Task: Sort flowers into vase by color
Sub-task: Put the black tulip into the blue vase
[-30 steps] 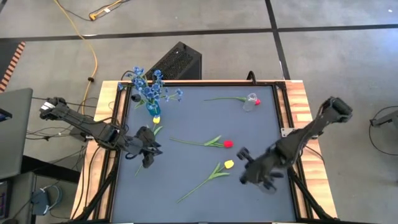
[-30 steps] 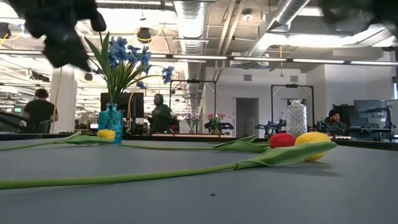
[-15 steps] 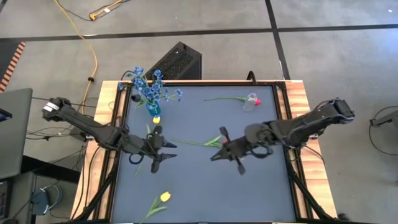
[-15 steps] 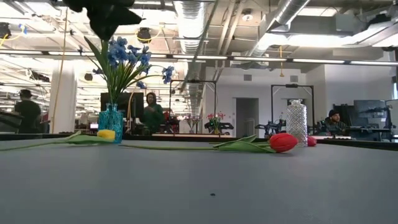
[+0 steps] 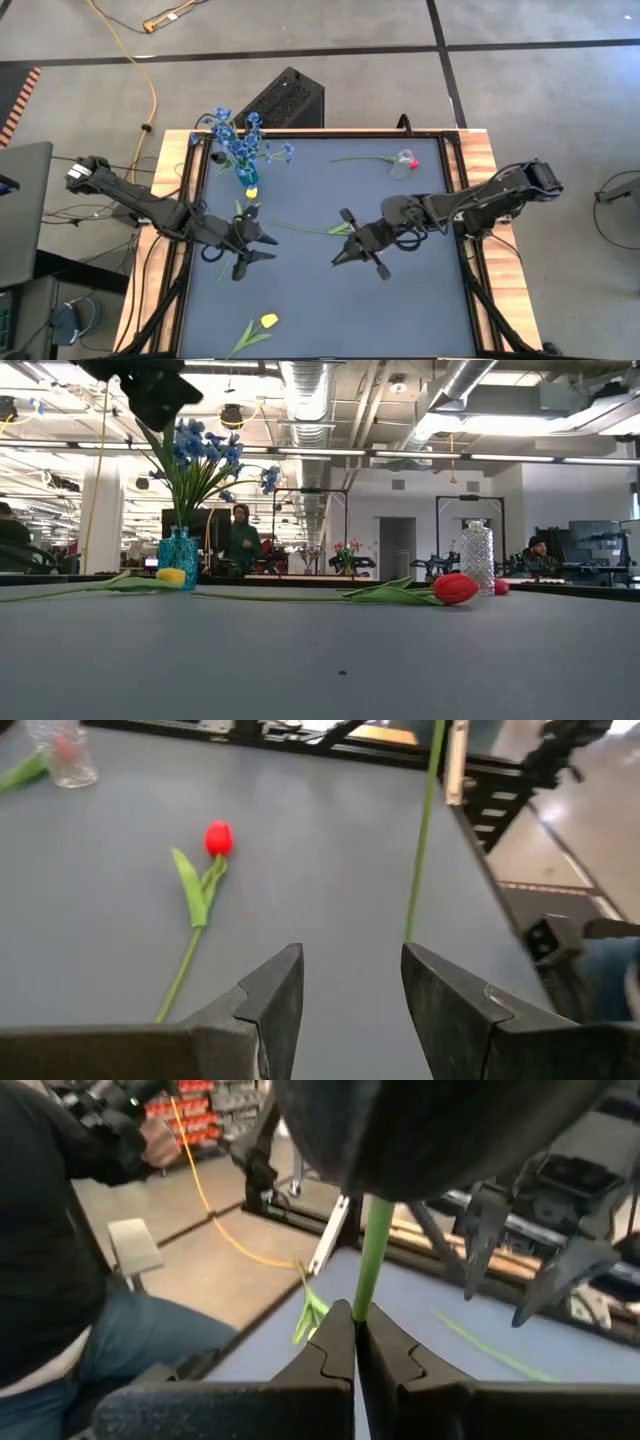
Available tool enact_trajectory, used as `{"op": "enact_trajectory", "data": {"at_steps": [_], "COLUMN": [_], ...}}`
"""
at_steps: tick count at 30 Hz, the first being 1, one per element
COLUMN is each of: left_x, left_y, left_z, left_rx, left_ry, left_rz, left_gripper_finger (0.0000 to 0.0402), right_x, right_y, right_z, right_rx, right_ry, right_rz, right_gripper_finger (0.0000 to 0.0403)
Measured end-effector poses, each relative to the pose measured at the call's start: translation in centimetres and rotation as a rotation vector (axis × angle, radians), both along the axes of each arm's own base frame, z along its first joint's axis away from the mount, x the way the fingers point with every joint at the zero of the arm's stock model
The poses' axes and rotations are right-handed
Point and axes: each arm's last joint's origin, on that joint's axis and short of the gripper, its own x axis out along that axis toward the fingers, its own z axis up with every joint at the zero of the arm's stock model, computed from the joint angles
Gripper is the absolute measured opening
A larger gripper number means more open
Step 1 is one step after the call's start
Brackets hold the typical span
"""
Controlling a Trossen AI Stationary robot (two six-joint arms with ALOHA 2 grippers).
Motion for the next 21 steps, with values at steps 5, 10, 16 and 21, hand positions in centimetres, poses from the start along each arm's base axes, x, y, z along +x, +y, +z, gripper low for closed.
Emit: {"op": "enact_trajectory", "data": {"at_steps": [5,10,16,21], "left_x": [-1.0,-1.5,-1.6,-1.7], "left_y": [0.3,0.5,0.5,0.5], "left_z": [0.0,-0.5,-0.5,-0.5], "left_rx": [-0.058,-0.074,-0.058,-0.062], "left_ry": [0.061,0.129,0.138,0.147], "left_rz": [-0.007,0.016,0.008,-0.018], "left_gripper_finger": [0.0158,0.0158,0.0158,0.0158], "right_x": [0.1,2.4,5.2,7.7], "right_y": [0.9,3.2,4.2,4.3], "right_z": [-0.1,-2.4,-5.0,-6.4], "right_rx": [0.041,0.092,0.146,0.191], "right_ry": [-0.009,-0.08,-0.228,-0.209], "right_rz": [0.12,0.212,0.232,0.226], "right_gripper_finger": [0.0026,0.0026,0.0026,0.0025]}}
